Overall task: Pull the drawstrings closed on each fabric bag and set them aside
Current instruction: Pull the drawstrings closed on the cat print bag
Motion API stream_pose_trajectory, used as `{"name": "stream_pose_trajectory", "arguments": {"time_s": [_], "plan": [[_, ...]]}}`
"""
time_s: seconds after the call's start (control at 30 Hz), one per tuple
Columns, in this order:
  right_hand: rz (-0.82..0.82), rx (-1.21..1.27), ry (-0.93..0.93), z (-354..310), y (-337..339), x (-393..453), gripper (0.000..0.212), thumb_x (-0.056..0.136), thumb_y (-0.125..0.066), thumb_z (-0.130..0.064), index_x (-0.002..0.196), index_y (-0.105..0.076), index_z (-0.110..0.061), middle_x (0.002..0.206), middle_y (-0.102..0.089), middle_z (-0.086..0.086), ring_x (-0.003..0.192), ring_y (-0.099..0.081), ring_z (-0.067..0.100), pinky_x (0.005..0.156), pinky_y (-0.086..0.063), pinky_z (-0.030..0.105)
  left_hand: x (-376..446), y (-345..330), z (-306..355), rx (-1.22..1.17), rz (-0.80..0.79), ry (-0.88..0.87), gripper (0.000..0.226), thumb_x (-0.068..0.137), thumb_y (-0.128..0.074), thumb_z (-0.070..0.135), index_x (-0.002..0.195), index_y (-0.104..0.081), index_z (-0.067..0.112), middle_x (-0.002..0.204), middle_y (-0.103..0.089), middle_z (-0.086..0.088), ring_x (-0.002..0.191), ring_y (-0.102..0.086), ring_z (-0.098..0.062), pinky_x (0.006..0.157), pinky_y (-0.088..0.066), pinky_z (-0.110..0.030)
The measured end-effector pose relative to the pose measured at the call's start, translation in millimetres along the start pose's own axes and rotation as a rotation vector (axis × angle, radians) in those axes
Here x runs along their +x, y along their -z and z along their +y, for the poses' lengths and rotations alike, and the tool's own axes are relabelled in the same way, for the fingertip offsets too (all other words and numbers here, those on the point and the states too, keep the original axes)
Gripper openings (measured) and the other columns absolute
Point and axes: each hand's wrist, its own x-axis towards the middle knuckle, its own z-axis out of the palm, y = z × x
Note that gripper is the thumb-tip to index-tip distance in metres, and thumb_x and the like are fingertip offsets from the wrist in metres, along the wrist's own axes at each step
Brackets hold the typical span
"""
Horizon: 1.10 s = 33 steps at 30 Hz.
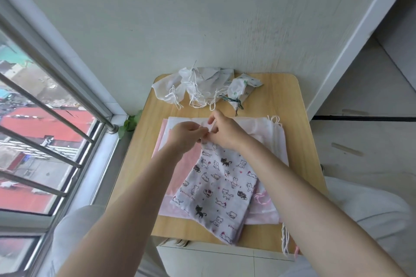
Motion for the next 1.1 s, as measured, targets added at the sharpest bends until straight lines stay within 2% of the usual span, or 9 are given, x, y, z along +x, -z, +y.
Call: {"name": "stream_pose_trajectory", "arguments": {"time_s": [0.13,0.3,0.47,0.53,0.6,0.67,0.77,0.97,1.1], "plan": [[-0.081,-0.257,-0.082,7,11,-3,0.016,0.088,-0.065,-0.031,0.083,-0.054,-0.019,0.082,-0.053,-0.006,0.074,-0.053,0.015,0.061,-0.041,0.028,1,7,-11,-0.159,0.139,0.033,0.012,0.088,-0.07,0.024,0.079,-0.072,0.016,0.077,-0.072,-0.003,0.072,-0.064,-0.018,0.063,-0.054,-0.026],[-0.002,-0.187,-0.144,16,26,-9,0.038,0.088,-0.065,-0.033,0.075,-0.055,0.001,0.068,-0.044,0.016,0.059,-0.044,0.016,0.058,-0.032,0.027,2,20,-30,-0.638,0.234,0.227,0.016,0.094,-0.064,0.019,0.088,-0.072,0.006,0.089,-0.073,-0.01,0.082,-0.07,-0.021,0.073,-0.059,-0.031],[0.125,-0.041,-0.169,22,29,-16,0.054,0.09,-0.057,-0.055,0.059,-0.043,-0.014,0.052,-0.039,0.0,0.047,-0.037,0.018,0.053,-0.03,0.029,1,28,-44,-1.062,0.216,0.305,0.014,0.094,-0.062,0.018,0.089,-0.069,0.006,0.087,-0.072,-0.008,0.075,-0.07,-0.018,0.063,-0.058,-0.027],[0.189,0.065,-0.204,24,25,-17,0.06,0.092,-0.049,-0.059,0.092,-0.071,-0.004,0.072,-0.067,0.009,0.066,-0.062,0.025,0.069,-0.051,0.034,-3,27,-47,-1.126,0.197,0.303,0.015,0.096,-0.057,0.021,0.089,-0.066,0.011,0.087,-0.071,-0.004,0.074,-0.068,-0.017,0.061,-0.055,-0.025],[0.204,0.304,-0.273,26,23,-19,0.062,0.097,-0.045,-0.051,0.125,-0.055,0.004,0.07,-0.06,0.01,0.063,-0.057,0.025,0.066,-0.054,0.038,-6,26,-50,-1.151,0.194,0.307,0.016,0.098,-0.054,0.022,0.088,-0.064,0.013,0.087,-0.07,-0.003,0.074,-0.066,-0.016,0.062,-0.054,-0.024],[0.196,0.504,-0.272,28,20,-21,0.042,0.099,-0.05,-0.038,0.113,-0.063,-0.001,0.062,-0.044,0.005,0.05,-0.04,0.016,0.048,-0.04,0.028,-9,23,-52,-1.162,0.187,0.317,0.017,0.098,-0.053,0.022,0.087,-0.062,0.014,0.084,-0.07,-0.003,0.071,-0.065,-0.016,0.059,-0.054,-0.023],[0.234,0.577,-0.278,33,17,-23,0.022,0.097,-0.055,-0.028,0.084,-0.057,-0.01,0.066,-0.052,0.006,0.05,-0.046,0.015,0.049,-0.041,0.027,-10,19,-51,-1.151,0.179,0.337,0.017,0.097,-0.053,0.02,0.085,-0.062,0.012,0.078,-0.069,-0.005,0.067,-0.065,-0.017,0.051,-0.055,-0.023],[0.227,0.491,-0.349,36,5,-17,0.025,0.093,-0.041,-0.007,0.108,-0.061,-0.013,0.096,-0.062,0.003,0.076,-0.058,0.01,0.063,-0.048,0.027,-11,15,-52,-1.089,0.229,0.4,0.021,0.096,-0.057,0.025,0.082,-0.063,0.01,0.074,-0.062,-0.004,0.064,-0.058,-0.014,0.055,-0.05,-0.023],[0.132,0.497,-0.398,32,-6,-18,0.025,0.099,-0.043,-0.03,0.117,-0.053,-0.017,0.097,-0.064,0.008,0.076,-0.059,0.018,0.056,-0.045,0.027,-11,12,-56,-1.101,0.233,0.403,0.021,0.096,-0.058,0.025,0.083,-0.063,0.008,0.068,-0.057,-0.001,0.057,-0.053,-0.012,0.049,-0.049,-0.021]]}}
